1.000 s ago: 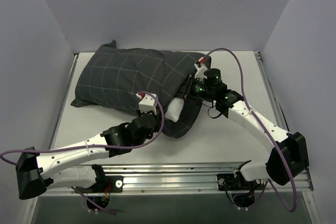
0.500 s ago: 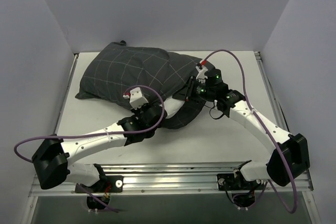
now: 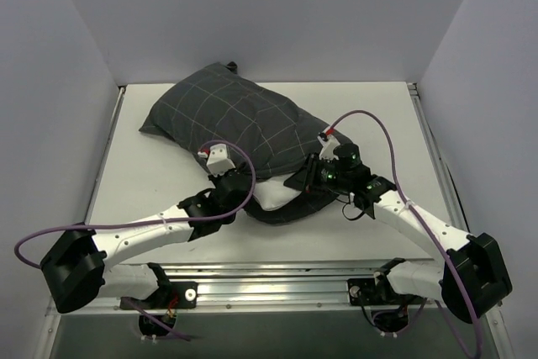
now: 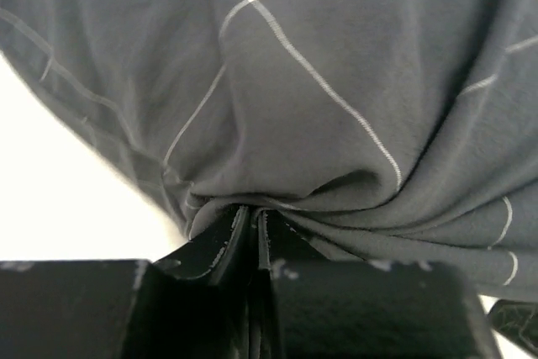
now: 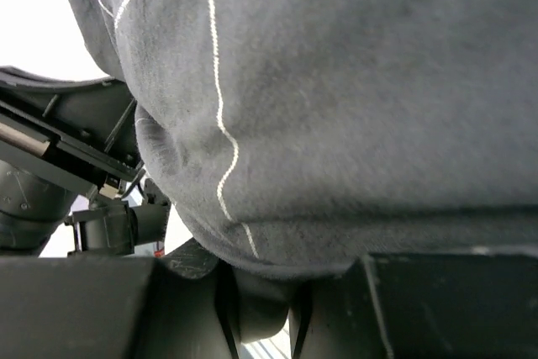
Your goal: Remove the pillowcase from the pillow
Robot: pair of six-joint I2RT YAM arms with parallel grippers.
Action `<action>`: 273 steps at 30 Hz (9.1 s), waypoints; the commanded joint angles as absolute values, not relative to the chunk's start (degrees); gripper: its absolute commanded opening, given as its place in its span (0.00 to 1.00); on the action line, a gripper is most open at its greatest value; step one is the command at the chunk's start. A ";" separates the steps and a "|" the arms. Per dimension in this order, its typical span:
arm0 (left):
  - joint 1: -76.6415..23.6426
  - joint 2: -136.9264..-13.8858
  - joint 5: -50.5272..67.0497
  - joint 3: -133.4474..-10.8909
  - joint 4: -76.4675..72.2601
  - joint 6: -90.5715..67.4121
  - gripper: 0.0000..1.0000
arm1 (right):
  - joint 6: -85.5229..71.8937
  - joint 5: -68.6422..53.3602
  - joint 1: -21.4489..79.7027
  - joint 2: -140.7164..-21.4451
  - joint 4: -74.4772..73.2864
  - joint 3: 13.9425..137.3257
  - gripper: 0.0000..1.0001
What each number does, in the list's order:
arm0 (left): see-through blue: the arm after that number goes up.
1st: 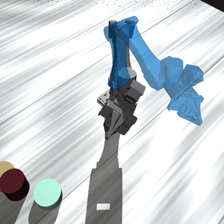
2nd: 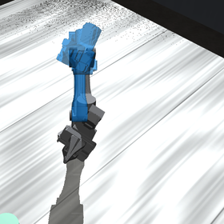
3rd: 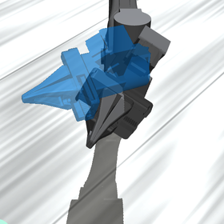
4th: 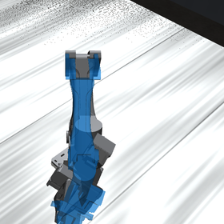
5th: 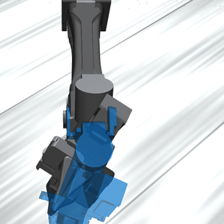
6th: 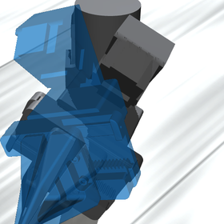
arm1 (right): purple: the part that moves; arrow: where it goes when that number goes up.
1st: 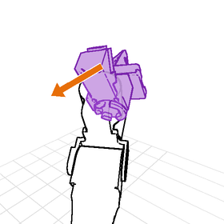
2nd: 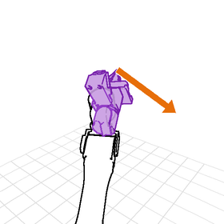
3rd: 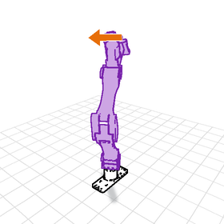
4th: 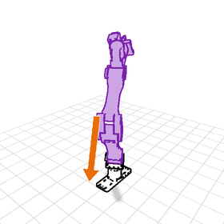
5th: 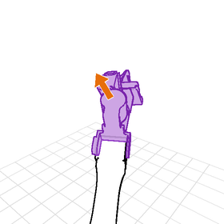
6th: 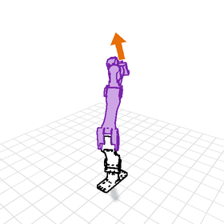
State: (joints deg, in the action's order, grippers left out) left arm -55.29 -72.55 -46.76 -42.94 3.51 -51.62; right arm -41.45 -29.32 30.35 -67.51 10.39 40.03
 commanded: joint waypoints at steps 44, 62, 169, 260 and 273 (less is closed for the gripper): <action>-49.83 -64.49 -13.95 -38.67 -3.24 -28.39 0.26 | -37.88 -31.55 30.50 -72.86 3.78 68.56 0.00; -49.22 -79.10 -45.90 -35.17 -23.89 -43.77 0.38 | -37.80 -34.82 31.73 -67.94 9.93 47.32 0.00; -71.45 -106.97 -46.76 -89.30 28.74 0.70 0.02 | -48.08 -27.95 2.99 -71.89 26.89 32.69 0.60; -56.78 -86.31 -6.42 -69.17 0.97 -25.84 0.02 | -32.59 -14.06 17.31 -69.73 1.76 55.48 0.90; -56.60 -85.96 -6.68 -69.26 -1.32 -26.45 0.02 | -52.56 -18.19 18.72 -53.08 15.28 30.77 0.85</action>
State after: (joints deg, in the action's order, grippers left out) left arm -56.90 -87.37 -6.57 -65.73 5.72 -25.28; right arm -48.45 -16.32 18.44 -54.19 8.08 31.57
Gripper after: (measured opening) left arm 0.057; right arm 0.842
